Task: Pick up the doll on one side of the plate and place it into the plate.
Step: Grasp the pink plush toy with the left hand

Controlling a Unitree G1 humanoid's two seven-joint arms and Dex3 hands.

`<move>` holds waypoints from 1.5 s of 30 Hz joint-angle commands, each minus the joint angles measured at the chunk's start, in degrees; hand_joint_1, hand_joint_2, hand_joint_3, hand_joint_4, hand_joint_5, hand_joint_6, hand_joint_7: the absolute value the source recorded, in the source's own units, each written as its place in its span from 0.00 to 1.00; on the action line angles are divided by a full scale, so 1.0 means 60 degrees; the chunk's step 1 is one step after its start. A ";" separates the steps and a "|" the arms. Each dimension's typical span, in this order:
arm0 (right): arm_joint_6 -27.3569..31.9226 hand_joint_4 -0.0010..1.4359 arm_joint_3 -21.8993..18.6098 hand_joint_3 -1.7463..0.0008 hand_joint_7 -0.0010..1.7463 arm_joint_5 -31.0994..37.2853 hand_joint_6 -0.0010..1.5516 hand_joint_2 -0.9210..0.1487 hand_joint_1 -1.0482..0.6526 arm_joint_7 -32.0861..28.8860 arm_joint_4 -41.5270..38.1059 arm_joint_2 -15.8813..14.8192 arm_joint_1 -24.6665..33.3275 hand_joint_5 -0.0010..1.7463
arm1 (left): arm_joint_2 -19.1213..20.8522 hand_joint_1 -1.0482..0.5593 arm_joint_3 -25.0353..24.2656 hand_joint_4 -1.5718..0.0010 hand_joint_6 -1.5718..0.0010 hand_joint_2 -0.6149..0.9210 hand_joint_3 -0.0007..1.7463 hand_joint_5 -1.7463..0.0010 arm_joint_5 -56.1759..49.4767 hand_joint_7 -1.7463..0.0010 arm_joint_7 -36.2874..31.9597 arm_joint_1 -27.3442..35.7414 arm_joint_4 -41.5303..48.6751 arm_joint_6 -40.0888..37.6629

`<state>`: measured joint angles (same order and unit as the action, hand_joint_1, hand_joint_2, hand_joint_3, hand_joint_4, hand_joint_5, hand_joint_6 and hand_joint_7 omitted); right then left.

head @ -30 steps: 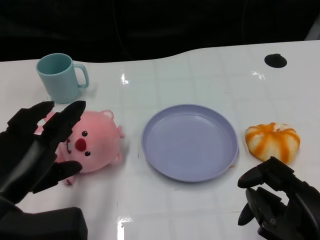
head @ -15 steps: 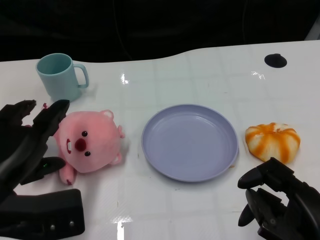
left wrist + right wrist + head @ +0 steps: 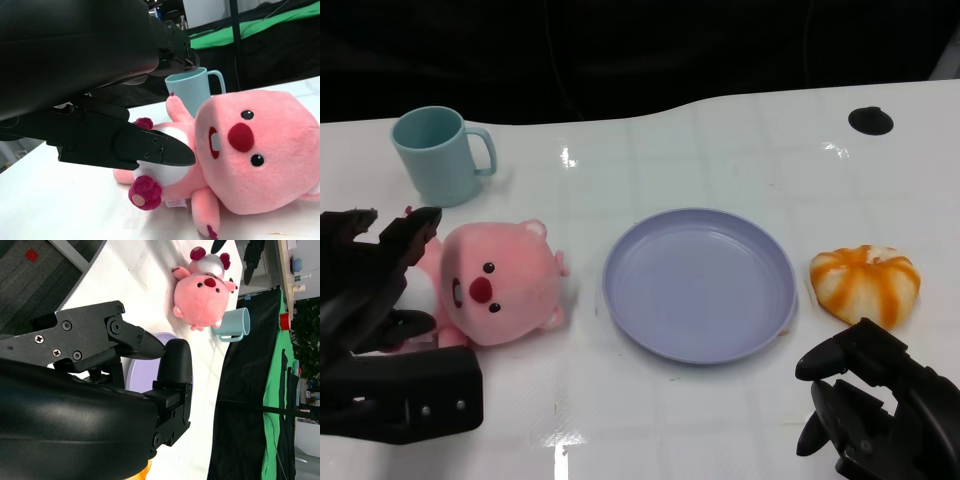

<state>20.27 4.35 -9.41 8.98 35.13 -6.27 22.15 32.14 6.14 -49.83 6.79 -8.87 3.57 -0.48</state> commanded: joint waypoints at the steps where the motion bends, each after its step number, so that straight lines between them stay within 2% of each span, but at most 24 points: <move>1: -0.0094 0.34 -0.0023 0.65 0.97 -0.0011 0.22 0.00 0.45 -0.0020 0.0091 -0.0024 0.0022 1.00 | 0.0253 0.20 0.0218 0.98 0.90 0.97 0.00 0.84 0.0094 0.99 -0.0011 -0.0358 0.0520 0.0071; 5: -0.0099 0.34 -0.0022 0.65 0.97 0.0024 0.22 0.00 0.44 -0.0036 0.0074 -0.0031 -0.0002 1.00 | 0.0235 0.20 0.0629 0.96 0.90 0.98 0.00 0.85 0.0200 1.00 -0.0110 -0.0943 0.1549 0.0332; 8: -0.0073 0.33 -0.0033 0.65 0.97 0.0052 0.22 0.00 0.44 -0.0058 0.0079 -0.0035 -0.0010 1.00 | 0.0195 0.21 0.0904 0.92 0.88 0.98 0.00 0.89 0.0222 1.00 -0.0409 -0.1345 0.2323 0.0577; 15: -0.0025 0.33 -0.0030 0.65 0.96 0.0064 0.22 0.00 0.44 -0.0095 0.0147 -0.0028 -0.0007 1.00 | 0.0052 0.22 0.1612 0.90 0.89 0.99 0.00 0.91 0.0222 1.00 -0.0383 -0.2229 0.3655 0.0762; 23: -0.0220 0.33 -0.0017 0.65 0.96 0.0098 0.23 0.00 0.45 -0.0043 0.0112 -0.0052 0.0032 1.00 | -0.0431 0.23 0.2422 0.90 0.90 0.99 0.00 0.94 0.0321 1.00 -0.0394 -0.3288 0.5926 0.0636; 39: -0.0215 0.34 -0.0026 0.65 0.96 0.0090 0.24 0.00 0.44 -0.0015 0.0142 -0.0090 0.0046 1.00 | -0.1316 0.25 0.3381 0.87 0.89 1.00 0.01 0.97 0.0882 1.00 -0.1533 -0.4680 0.9481 0.1115; 41: -0.0237 0.34 -0.0023 0.65 0.96 0.0089 0.24 0.00 0.44 -0.0006 0.0146 -0.0094 0.0054 1.00 | -0.1415 0.28 0.3432 0.86 0.88 1.00 0.00 0.97 0.0969 0.99 -0.1601 -0.4806 0.9784 0.1135; 45: -0.0202 0.33 -0.0048 0.65 0.96 0.0035 0.23 0.00 0.44 0.0003 0.0164 -0.0084 0.0072 1.00 | -0.1571 0.39 0.3548 0.82 0.84 0.96 0.00 0.96 0.1062 0.98 -0.1888 -0.4985 1.0353 0.1247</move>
<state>19.28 4.45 -9.07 8.96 35.37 -6.31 22.31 23.71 26.46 -43.97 -5.06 -40.41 63.43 6.83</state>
